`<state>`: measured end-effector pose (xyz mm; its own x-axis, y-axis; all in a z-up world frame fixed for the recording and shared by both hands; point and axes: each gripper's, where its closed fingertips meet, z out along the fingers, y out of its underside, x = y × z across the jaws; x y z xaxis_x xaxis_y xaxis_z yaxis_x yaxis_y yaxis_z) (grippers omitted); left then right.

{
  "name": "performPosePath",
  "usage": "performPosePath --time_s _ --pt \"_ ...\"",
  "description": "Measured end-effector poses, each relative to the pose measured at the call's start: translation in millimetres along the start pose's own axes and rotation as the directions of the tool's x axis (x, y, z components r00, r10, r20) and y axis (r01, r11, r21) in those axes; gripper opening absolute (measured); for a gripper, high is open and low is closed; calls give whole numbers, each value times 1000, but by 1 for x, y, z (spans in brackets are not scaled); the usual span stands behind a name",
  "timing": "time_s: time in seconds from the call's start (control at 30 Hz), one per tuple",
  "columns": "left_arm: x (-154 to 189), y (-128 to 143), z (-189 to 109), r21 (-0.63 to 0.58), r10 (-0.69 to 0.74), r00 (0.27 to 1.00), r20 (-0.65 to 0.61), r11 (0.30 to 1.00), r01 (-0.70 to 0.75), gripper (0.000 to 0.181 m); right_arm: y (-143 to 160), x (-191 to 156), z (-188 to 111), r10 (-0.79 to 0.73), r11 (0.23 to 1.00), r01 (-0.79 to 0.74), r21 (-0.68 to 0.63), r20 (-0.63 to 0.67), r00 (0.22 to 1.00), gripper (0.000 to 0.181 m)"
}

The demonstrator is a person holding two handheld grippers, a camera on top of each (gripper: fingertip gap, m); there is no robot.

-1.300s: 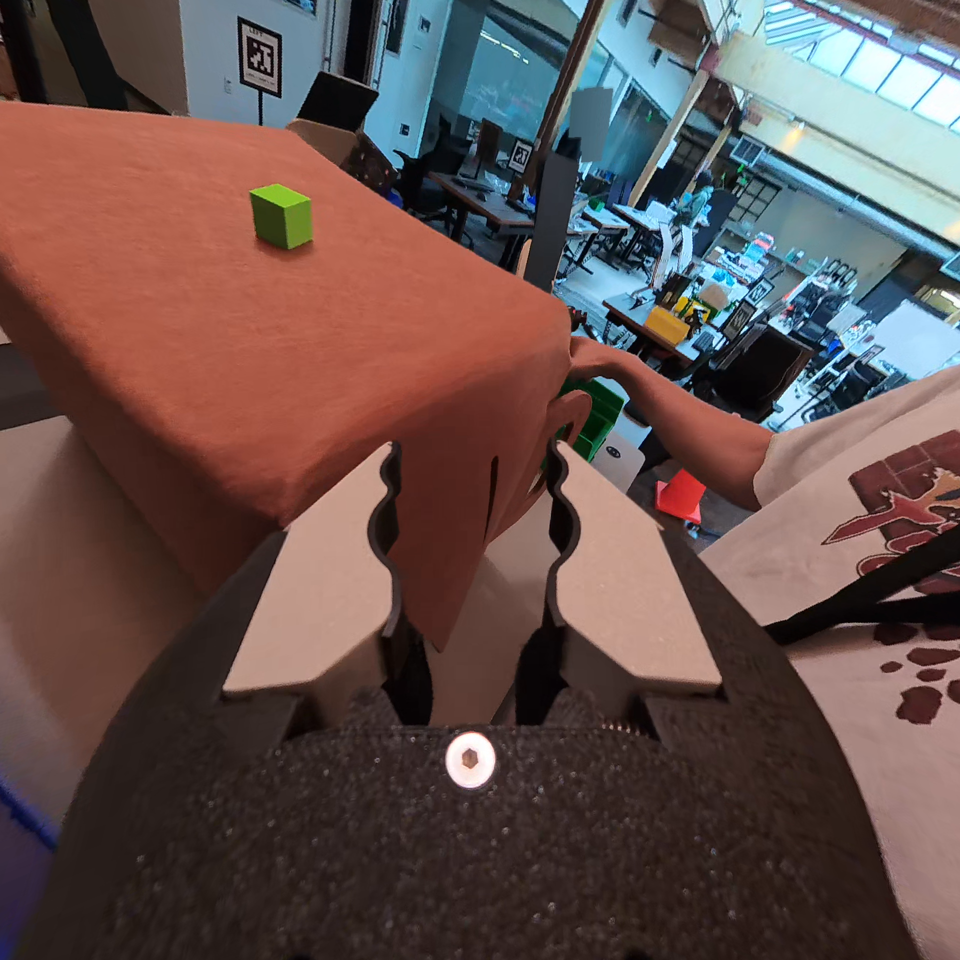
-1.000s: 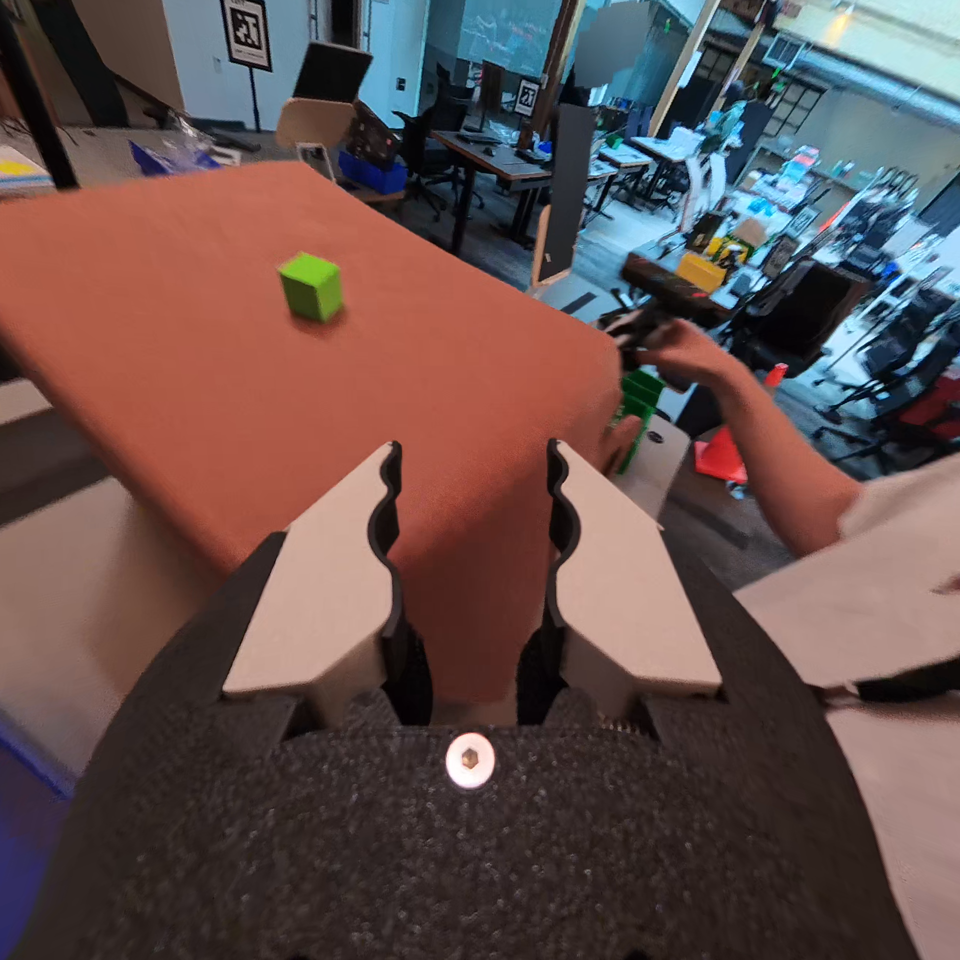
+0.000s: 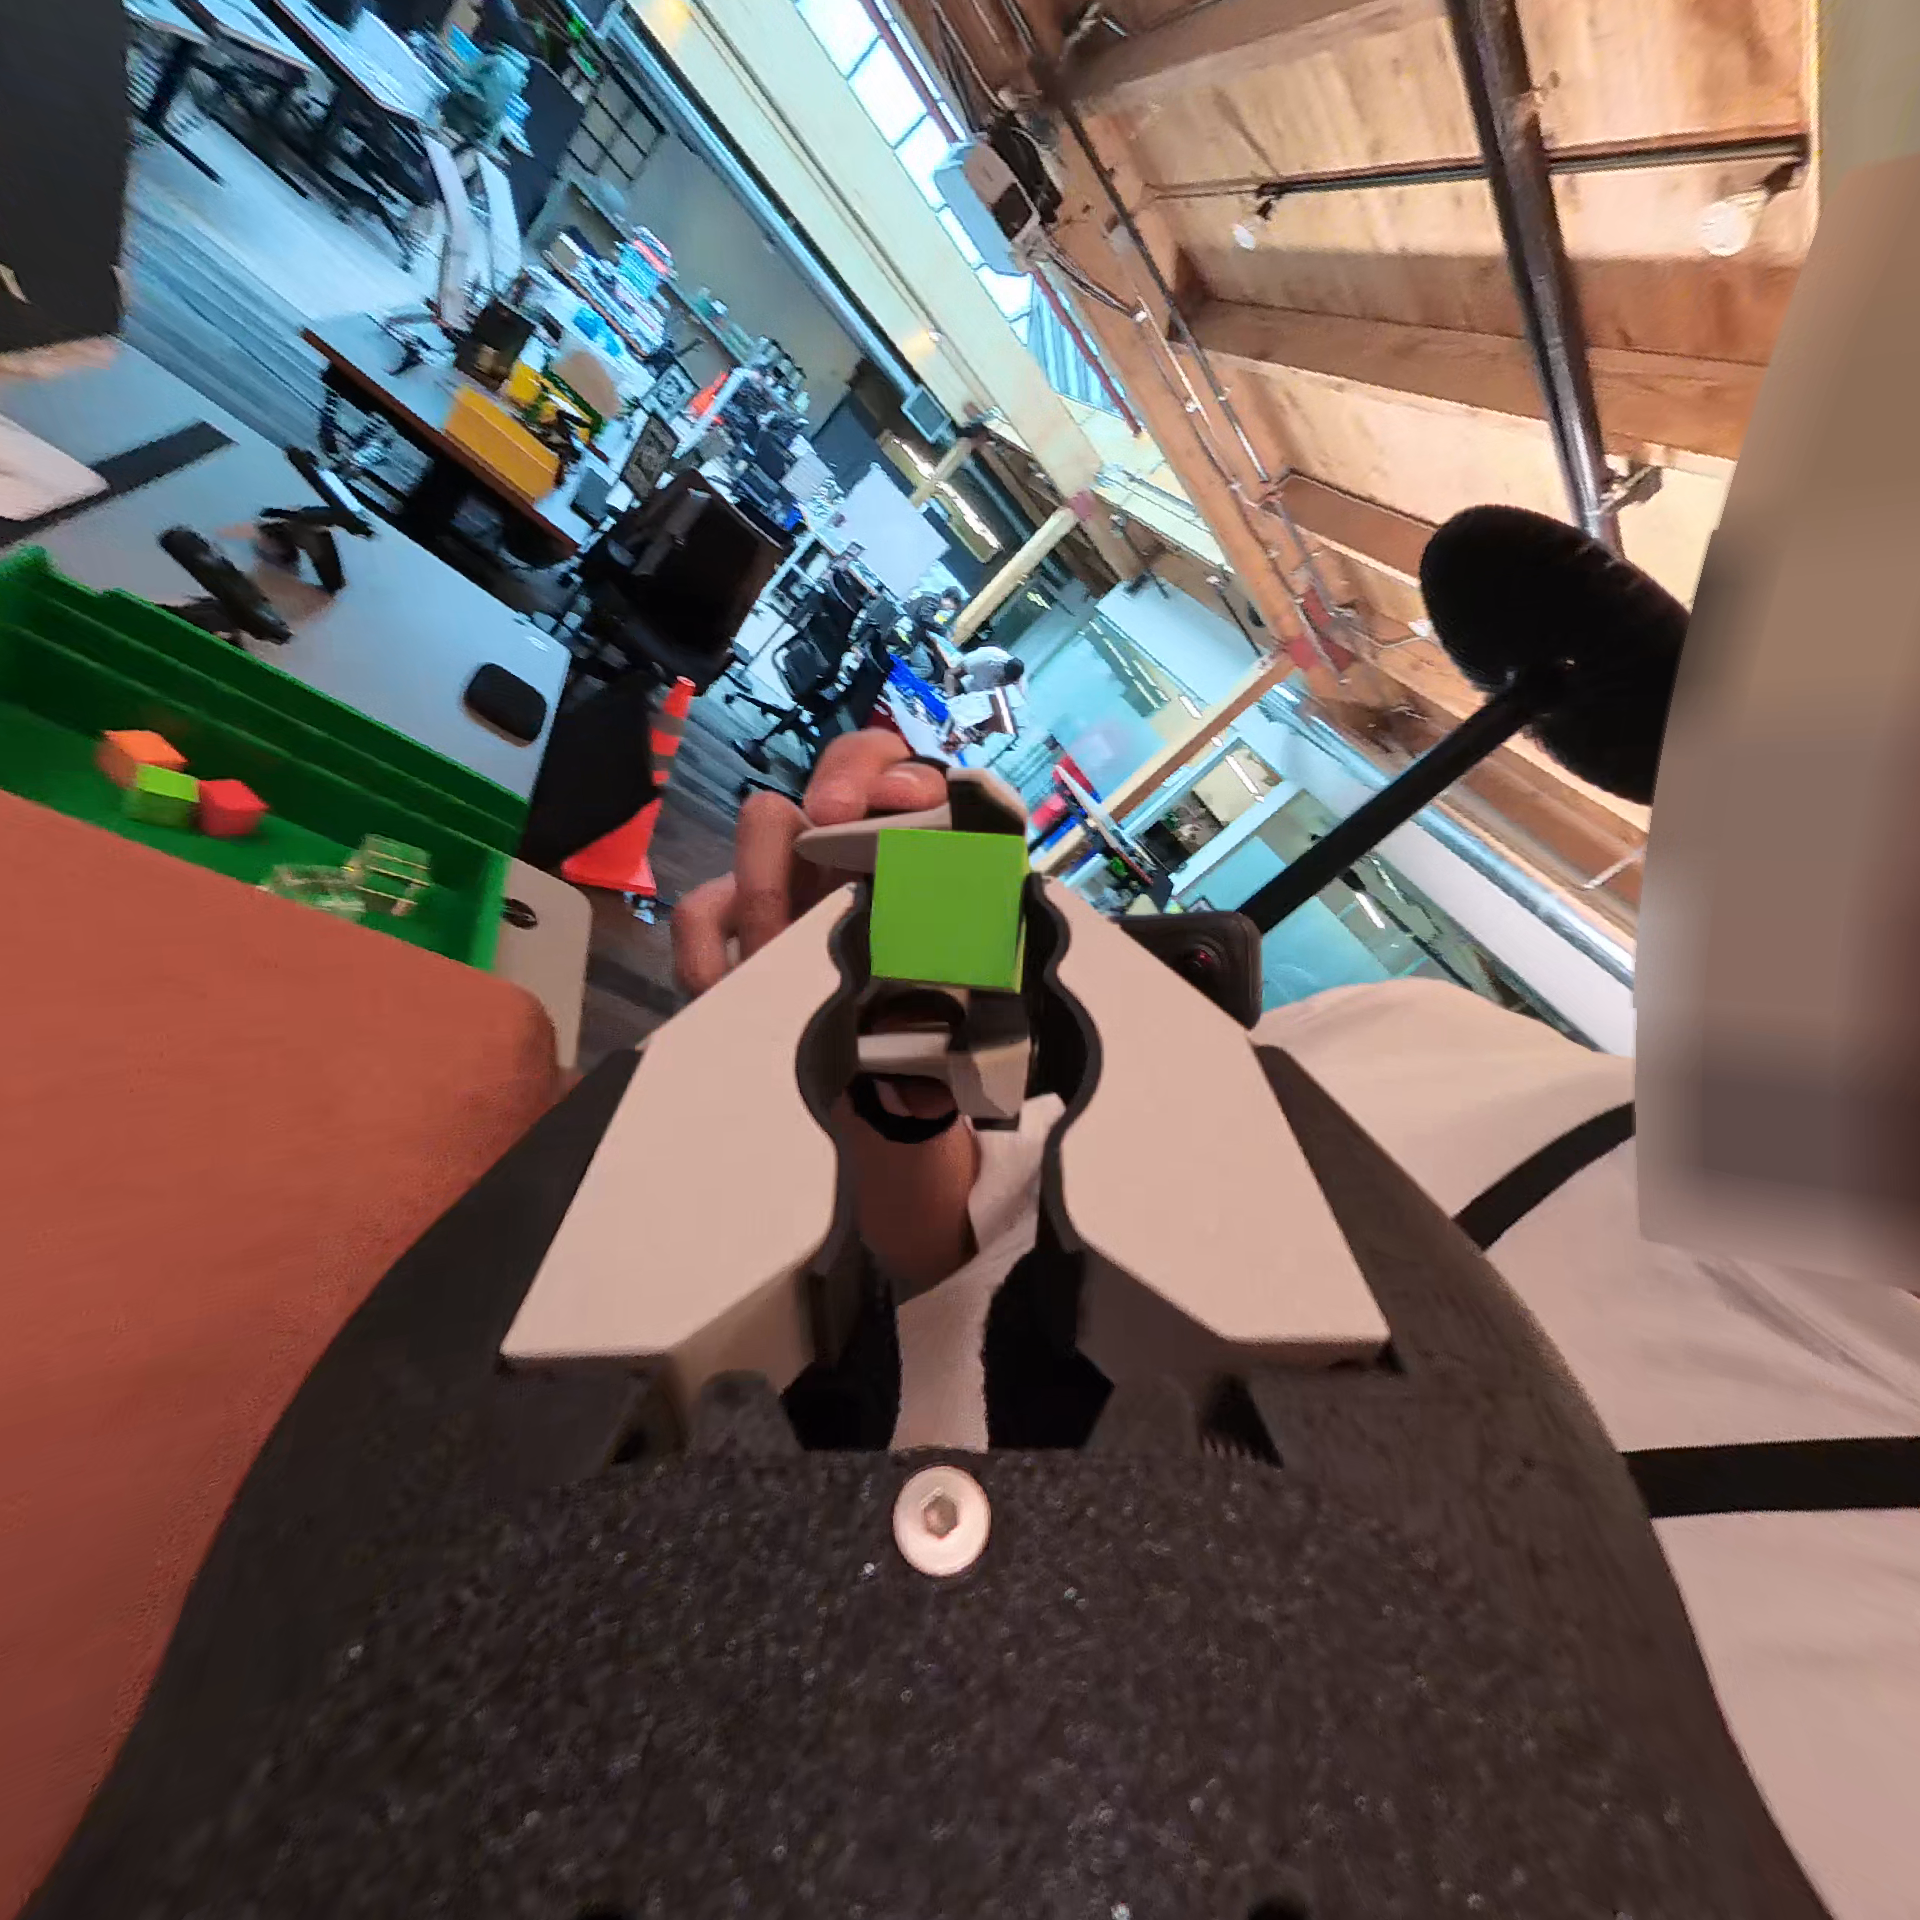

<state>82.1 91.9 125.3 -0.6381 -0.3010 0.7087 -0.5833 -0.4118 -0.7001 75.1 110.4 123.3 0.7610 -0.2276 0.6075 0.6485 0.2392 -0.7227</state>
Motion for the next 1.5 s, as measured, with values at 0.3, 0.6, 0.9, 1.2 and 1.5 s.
performPosePath --time_s 0.3,0.6,0.9,1.2,1.5 --pt "8 10 -65 160 254 934 251 941 -299 36 66 43 -48 -89 965 92 -247 22 996 27" --pt "-25 90 -163 92 243 634 734 890 -447 37 438 142 -267 386 -18 -299 -954 -283 878 27" --pt "-24 100 -197 48 155 350 924 861 -507 40 535 138 -294 467 -312 -48 -949 -197 862 27" --pt "-23 113 -176 46 150 363 920 877 -478 40 555 125 -293 494 -337 80 -938 -103 863 38" --pt "-9 126 -254 -101 172 92 981 852 -514 41 441 173 -271 291 50 -441 -896 -409 865 58"
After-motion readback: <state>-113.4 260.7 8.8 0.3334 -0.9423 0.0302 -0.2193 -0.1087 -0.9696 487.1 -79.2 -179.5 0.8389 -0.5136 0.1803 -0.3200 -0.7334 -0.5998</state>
